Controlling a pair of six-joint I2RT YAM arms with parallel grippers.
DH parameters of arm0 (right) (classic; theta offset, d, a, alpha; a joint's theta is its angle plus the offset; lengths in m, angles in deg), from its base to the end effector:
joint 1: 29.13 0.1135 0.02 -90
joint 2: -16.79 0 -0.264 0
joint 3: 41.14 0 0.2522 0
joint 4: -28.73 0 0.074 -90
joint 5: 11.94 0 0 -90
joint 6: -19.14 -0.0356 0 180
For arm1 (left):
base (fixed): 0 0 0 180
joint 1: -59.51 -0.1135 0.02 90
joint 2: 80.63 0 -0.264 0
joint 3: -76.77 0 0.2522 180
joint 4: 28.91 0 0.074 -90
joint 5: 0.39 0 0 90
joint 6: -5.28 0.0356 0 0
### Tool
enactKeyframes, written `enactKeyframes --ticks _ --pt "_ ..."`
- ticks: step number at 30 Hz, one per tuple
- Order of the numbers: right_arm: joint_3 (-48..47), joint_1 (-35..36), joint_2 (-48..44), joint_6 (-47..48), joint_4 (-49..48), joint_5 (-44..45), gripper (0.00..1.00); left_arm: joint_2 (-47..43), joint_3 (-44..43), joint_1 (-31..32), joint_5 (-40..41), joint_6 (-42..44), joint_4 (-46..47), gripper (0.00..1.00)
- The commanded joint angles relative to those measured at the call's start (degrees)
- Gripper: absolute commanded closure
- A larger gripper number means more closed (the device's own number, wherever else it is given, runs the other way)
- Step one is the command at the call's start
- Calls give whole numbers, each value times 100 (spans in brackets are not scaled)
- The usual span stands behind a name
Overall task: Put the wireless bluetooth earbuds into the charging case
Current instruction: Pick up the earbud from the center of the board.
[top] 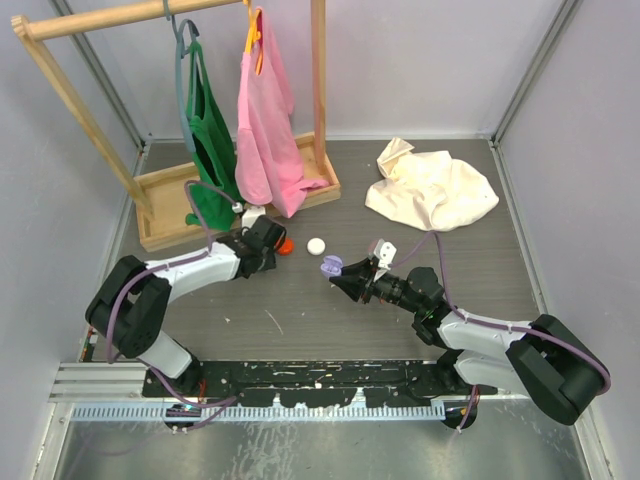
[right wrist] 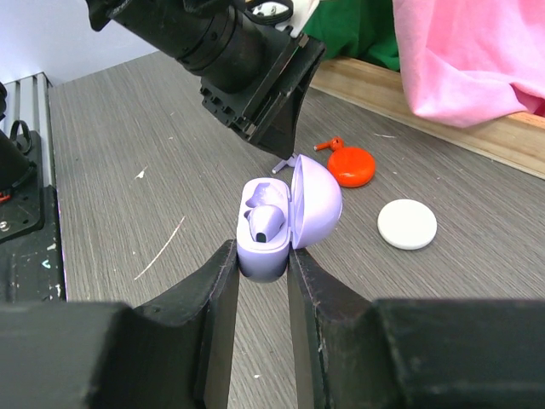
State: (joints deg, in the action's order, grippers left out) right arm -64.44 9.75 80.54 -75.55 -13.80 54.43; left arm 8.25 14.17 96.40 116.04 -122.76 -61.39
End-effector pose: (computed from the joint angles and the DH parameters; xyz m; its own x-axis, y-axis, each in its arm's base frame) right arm 0.1481 0.1377 0.1905 -0.0444 0.0605 -0.9972 -0.8862 0.4584 0.0672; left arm 0.2462 -0.1649 0.1753 -0.7560 -0.1225 -0.6430 -0.1434 0.9895 -0.0199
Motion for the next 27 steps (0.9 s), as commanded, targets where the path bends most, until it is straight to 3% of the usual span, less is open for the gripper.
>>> enactKeyframes --ticks 1,27 --pt "-186 -12 -108 74 -238 3 99 74 -312 -67 -118 185 22 60" --pt "-224 -15 -83 82 -155 -7 99 856 -644 -239 -399 242 -85 72"
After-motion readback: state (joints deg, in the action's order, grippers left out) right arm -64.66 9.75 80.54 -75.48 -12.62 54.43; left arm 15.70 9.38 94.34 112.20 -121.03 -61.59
